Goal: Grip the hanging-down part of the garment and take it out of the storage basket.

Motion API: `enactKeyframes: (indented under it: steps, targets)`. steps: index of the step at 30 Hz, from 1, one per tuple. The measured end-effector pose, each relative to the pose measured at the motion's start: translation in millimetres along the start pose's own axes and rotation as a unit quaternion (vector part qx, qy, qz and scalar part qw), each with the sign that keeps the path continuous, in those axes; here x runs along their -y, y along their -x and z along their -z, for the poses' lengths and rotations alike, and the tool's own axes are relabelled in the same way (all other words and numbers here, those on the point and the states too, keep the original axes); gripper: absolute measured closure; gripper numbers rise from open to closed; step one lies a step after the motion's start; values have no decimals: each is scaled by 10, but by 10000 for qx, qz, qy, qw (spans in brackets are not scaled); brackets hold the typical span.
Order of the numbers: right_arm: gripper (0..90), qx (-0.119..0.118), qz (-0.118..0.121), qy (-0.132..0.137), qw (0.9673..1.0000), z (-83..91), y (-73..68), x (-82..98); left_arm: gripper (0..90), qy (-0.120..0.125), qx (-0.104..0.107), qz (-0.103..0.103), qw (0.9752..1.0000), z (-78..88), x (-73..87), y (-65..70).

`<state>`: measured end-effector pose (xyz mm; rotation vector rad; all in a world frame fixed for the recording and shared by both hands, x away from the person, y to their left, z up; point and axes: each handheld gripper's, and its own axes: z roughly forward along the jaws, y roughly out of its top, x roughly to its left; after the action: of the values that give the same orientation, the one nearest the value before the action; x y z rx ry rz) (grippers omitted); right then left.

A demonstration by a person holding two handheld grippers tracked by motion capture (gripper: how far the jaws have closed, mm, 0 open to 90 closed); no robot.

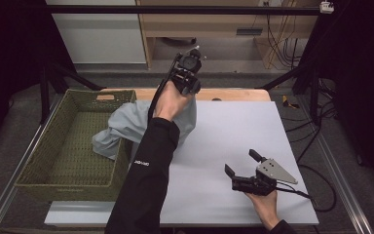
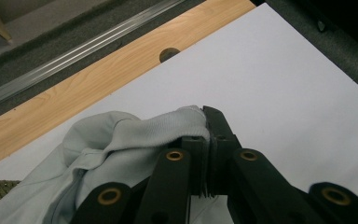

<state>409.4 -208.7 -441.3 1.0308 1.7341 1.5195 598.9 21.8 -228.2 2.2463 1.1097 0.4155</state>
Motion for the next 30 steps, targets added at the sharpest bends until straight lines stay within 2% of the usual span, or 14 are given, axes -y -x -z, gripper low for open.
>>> enactKeyframes:
  steps: [4,12,13,15,18,22,24,28,29,30]
  targets:
    - [4,-19,-45,56,10000,-2,-2,-7,872,2,4,2,10000,3,0,-2]
    - [4,-45,20,50,10000,-6,15,-11,873,-31,13,-4,10000,40,5,-18]
    - [4,-40,-90,6,10000,-6,5,-21,873,-24,21,-5,10000,50,5,-21]
    - [4,-76,-12,92,9999,-26,28,-26,872,-18,11,-7,10000,67,5,-28]
    - [4,-107,-168,48,9998,-49,24,-64,873,-5,-3,4,10000,96,4,-38]
    - [4,-125,-163,49,9998,-68,22,-106,872,-44,2,6,10000,111,-3,-31]
    - [4,-211,-245,33,9995,-78,-8,-155,872,-61,5,2,10000,108,-6,-29]
    - [4,-234,-58,144,9996,-130,-5,-180,872,-102,-10,13,9999,108,-12,-32]
    - [4,-240,-177,127,9995,-156,-29,-195,872,-97,-5,18,10000,111,-13,-32]
    - [4,-242,-194,81,9995,-167,-44,-207,872,-94,-8,20,10000,114,-15,-29]
